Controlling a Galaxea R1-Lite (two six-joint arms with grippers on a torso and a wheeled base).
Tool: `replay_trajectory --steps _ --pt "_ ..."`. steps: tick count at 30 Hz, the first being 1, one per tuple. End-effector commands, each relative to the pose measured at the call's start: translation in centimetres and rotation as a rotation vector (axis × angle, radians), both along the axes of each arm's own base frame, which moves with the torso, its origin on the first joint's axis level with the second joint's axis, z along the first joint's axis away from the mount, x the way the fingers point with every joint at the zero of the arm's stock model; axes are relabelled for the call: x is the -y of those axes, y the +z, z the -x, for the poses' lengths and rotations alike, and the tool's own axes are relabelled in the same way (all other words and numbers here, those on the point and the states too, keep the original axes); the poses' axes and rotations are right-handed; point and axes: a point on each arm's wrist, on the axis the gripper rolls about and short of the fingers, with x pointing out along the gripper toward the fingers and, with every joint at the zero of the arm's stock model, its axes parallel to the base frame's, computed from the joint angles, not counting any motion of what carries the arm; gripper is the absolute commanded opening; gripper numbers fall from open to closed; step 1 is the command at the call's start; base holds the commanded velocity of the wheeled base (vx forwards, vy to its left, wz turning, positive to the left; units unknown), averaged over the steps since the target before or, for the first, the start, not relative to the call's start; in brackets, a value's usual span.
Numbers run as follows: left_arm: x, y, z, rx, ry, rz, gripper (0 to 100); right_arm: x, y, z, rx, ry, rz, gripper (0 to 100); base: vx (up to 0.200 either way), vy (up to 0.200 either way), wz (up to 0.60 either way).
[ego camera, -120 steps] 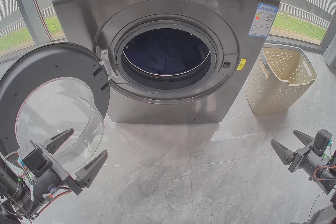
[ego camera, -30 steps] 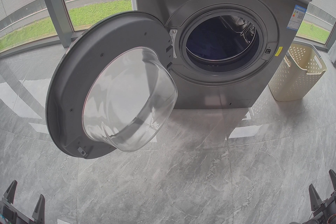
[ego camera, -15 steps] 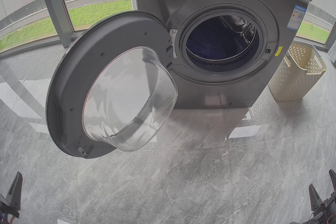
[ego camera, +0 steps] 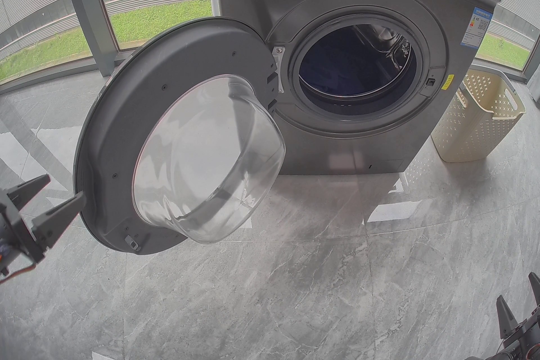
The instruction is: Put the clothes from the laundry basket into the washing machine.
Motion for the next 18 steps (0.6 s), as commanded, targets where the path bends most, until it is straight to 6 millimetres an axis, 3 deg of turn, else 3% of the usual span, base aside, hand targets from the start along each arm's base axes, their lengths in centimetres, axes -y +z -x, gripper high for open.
replay_trajectory --steps 1,4,9,14,18 --pt "1.0 -0.2 -7.9 -0.076 -0.124 0.011 100 0.0 -0.5 0.0 -0.005 0.001 0.001 100 0.000 0.000 0.00" --pt "1.8 -0.1 -7.4 -0.060 -0.220 0.024 100 0.0 -0.5 0.0 -0.005 0.001 0.001 100 0.000 0.000 0.00" --pt "3.3 -0.1 -4.8 -0.032 -0.362 0.037 100 0.0 -0.5 0.0 -0.005 0.001 0.001 100 0.000 0.000 0.00" --pt "4.8 0.4 -0.4 -0.020 -0.574 0.078 100 0.0 -0.5 0.0 -0.005 0.001 0.001 100 0.000 0.000 0.00" --pt "4.5 0.2 0.4 -0.069 -0.559 0.068 100 0.0 -0.5 0.0 -0.005 0.001 0.001 100 0.000 0.000 0.00"
